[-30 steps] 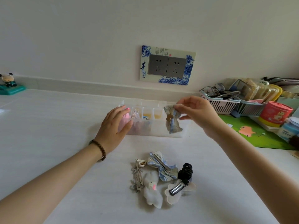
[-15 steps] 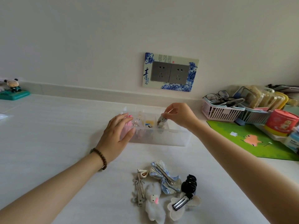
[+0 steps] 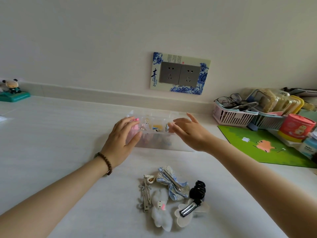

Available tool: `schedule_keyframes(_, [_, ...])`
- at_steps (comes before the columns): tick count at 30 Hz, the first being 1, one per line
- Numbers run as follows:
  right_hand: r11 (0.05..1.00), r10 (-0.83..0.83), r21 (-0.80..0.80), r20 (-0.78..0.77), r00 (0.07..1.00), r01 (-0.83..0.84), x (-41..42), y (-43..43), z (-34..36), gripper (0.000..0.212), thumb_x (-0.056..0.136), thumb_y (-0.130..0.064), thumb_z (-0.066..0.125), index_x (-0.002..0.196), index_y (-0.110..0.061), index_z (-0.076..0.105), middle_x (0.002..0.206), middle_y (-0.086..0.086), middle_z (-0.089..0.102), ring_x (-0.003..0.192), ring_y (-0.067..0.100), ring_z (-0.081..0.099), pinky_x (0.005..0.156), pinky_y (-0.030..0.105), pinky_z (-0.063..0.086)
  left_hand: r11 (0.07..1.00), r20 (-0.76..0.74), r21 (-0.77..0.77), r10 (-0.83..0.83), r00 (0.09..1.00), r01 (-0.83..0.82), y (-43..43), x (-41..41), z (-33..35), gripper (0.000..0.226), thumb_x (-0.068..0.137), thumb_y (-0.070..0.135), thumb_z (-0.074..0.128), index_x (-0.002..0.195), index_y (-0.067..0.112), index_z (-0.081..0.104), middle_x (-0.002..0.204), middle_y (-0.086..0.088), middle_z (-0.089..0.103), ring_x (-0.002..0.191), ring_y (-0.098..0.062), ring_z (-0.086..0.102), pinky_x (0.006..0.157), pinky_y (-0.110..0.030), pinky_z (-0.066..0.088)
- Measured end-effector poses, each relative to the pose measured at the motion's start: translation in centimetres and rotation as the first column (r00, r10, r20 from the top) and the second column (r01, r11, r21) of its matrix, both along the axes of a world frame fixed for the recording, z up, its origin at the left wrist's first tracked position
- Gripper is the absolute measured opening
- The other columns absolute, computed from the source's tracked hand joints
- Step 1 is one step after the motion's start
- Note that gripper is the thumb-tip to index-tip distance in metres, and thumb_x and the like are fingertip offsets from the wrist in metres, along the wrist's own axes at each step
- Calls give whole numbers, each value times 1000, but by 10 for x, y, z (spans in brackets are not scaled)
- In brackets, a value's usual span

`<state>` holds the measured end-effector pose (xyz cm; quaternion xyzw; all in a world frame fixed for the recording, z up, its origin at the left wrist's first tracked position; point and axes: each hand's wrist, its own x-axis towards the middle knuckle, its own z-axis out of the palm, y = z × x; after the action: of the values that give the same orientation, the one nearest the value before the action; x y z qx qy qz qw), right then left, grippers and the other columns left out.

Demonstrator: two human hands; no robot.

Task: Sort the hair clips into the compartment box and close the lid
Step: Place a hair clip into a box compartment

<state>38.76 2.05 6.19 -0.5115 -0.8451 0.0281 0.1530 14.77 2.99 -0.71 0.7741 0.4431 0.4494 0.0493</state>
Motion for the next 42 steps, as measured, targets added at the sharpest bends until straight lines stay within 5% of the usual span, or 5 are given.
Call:
schedule_keyframes(5, [993, 115, 40, -386, 915, -108, 0, -38, 3, 39, 89, -50, 44, 93, -21, 70, 100, -7, 67, 97, 3, 57, 91, 21, 41, 1000, 8, -21, 4, 1000, -4, -1, 1, 2, 47, 92, 44, 40, 129, 17, 48, 139, 2, 41, 133, -7, 26, 108, -16, 14])
schedule_keyframes(10, [965, 102, -209, -261, 960, -159, 1, -75, -4, 25, 79, -49, 64, 82, -24, 69, 81, -12, 68, 74, -1, 59, 63, 10, 42, 1000, 25, -8, -1, 1000, 1, -4, 2, 3, 39, 92, 28, 48, 128, 14, 49, 138, -1, 42, 133, -10, 27, 107, -13, 15])
schedule_keyframes(24, [957, -134, -283, -217, 967, 69, -23, -85, -29, 32, 68, -46, 76, 79, -23, 57, 72, -12, 61, 61, 2, 52, 63, 20, 46, 1000, 27, -10, -4, 1000, 4, -6, 1, 3, 37, 92, 25, 50, 127, 13, 51, 137, -3, 44, 132, -15, 31, 107, -18, 18])
schedule_keyframes(33, [850, -434, -520, -778, 455, -79, 0, -42, 17, 18, 92, -16, 52, 99, -2, 62, 86, 10, 63, 67, 10, 60, 56, 16, 53, 999, 30, -34, -10, 999, 11, -3, 0, 1, 40, 93, 31, 45, 130, 16, 48, 140, 2, 40, 134, -9, 26, 107, -17, 16])
schedule_keyframes(42, [846, -532, -431, -640, 555, 314, -12, 34, 33, 13, 84, -15, 63, 75, -7, 59, 80, 7, 62, 65, 13, 60, 37, 16, 48, 1000, 43, -15, -19, 999, 19, 2, -2, -3, 39, 92, 33, 46, 129, 19, 49, 139, 4, 40, 133, -8, 26, 108, -20, 17])
